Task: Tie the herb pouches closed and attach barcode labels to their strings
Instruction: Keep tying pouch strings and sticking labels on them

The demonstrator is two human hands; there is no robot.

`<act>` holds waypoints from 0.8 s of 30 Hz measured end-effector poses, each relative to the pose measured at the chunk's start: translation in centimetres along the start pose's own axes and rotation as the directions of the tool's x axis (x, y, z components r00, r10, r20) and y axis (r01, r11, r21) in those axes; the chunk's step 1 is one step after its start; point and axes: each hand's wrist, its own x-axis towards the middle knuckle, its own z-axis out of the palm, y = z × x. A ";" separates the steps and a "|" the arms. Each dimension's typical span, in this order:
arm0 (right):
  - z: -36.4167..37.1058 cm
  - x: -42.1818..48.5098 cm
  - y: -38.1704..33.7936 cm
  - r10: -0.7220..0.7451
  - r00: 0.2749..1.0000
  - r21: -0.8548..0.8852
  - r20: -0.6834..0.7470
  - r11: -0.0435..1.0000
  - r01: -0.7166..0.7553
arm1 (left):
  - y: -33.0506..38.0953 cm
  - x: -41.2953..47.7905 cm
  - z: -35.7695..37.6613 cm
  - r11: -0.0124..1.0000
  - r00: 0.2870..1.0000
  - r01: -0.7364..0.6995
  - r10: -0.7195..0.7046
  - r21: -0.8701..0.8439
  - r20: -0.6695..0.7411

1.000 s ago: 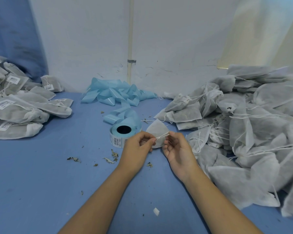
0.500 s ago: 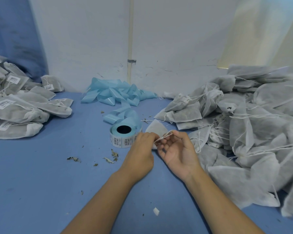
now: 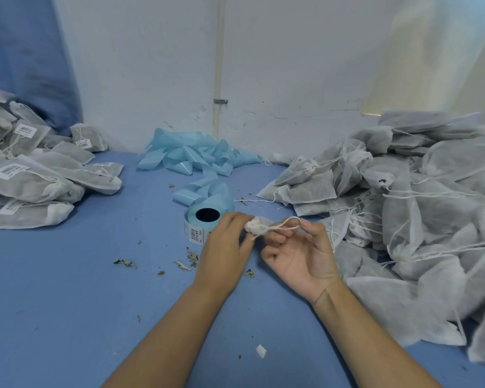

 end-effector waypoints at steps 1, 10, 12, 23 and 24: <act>0.0 0.0 0.0 0.008 1.000 -0.002 0.011 1.000 -0.008 | 0.0 0.0 0.0 0.999 0.999 0.023 -0.024 -0.022 -0.035; -0.2 0.4 0.6 0.030 0.996 -0.105 -0.089 0.994 -0.039 | 0.6 0.2 -0.1 0.927 0.935 0.146 -0.243 -0.345 -0.256; -0.2 0.7 0.8 -0.019 0.984 -0.187 -0.175 0.982 -0.015 | 0.5 0.3 0.0 0.899 0.915 0.166 -0.293 -0.405 -0.277; -0.4 1.2 2.5 -0.415 0.827 -0.658 -0.380 0.749 0.074 | -0.1 1.3 -0.1 0.485 0.821 0.285 -0.568 -0.827 -0.050; -0.5 1.2 2.5 -0.425 0.817 -0.648 -0.390 0.757 0.084 | -0.1 1.3 -0.1 0.456 0.839 0.288 -0.544 -0.842 -0.007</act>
